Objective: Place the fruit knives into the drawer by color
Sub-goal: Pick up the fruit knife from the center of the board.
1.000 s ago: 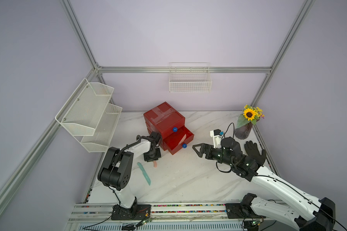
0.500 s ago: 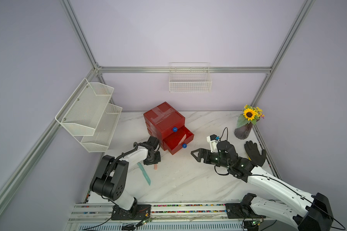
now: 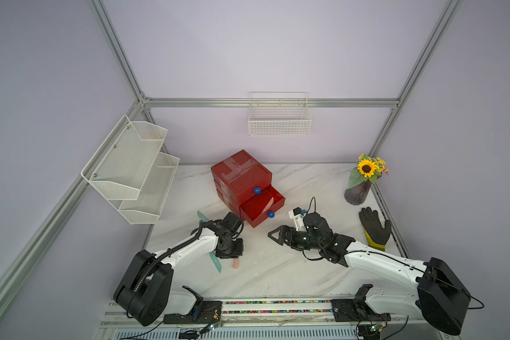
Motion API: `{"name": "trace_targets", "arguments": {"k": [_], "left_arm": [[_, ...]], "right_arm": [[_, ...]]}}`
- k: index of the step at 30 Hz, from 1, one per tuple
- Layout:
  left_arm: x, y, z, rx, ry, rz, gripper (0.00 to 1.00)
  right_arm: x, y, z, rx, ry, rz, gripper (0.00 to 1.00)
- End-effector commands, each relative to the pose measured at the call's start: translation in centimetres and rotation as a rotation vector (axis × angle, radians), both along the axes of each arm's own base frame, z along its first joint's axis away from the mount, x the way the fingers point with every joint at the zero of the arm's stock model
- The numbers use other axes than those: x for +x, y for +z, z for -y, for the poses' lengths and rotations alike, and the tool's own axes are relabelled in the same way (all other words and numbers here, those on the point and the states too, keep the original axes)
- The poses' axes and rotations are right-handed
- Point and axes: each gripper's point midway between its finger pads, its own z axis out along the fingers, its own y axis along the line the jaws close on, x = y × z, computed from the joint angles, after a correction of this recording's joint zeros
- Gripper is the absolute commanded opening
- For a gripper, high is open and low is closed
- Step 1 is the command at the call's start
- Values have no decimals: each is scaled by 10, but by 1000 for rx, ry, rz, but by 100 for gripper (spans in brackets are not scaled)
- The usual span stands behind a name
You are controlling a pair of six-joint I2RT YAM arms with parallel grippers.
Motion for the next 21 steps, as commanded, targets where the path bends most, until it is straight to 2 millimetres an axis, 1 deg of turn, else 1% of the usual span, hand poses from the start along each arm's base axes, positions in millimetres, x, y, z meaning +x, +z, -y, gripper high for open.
{"name": "trace_targets", "arguments": {"k": [1,4,6,13,18,21], "left_arm": [[-2,20,19,-85,-22,18,13],[-5,30,27,-126,-51,26,13],[-7,35,31,-142,-67,29,13],[-19,53,36,-195,-100,32,13],[-28,64,37,-218,-114,36,14],[-34,69,39,-238,-124,34,14]], "right_arm": [[-8,1,-28,84,25,-16,97],[-11,-3,-46,106,32,-25,97],[-10,-5,-54,106,25,-26,98],[-9,-9,-76,122,10,-32,97],[-12,-8,-90,136,14,-26,97],[-13,-6,-98,143,18,-24,95]]}}
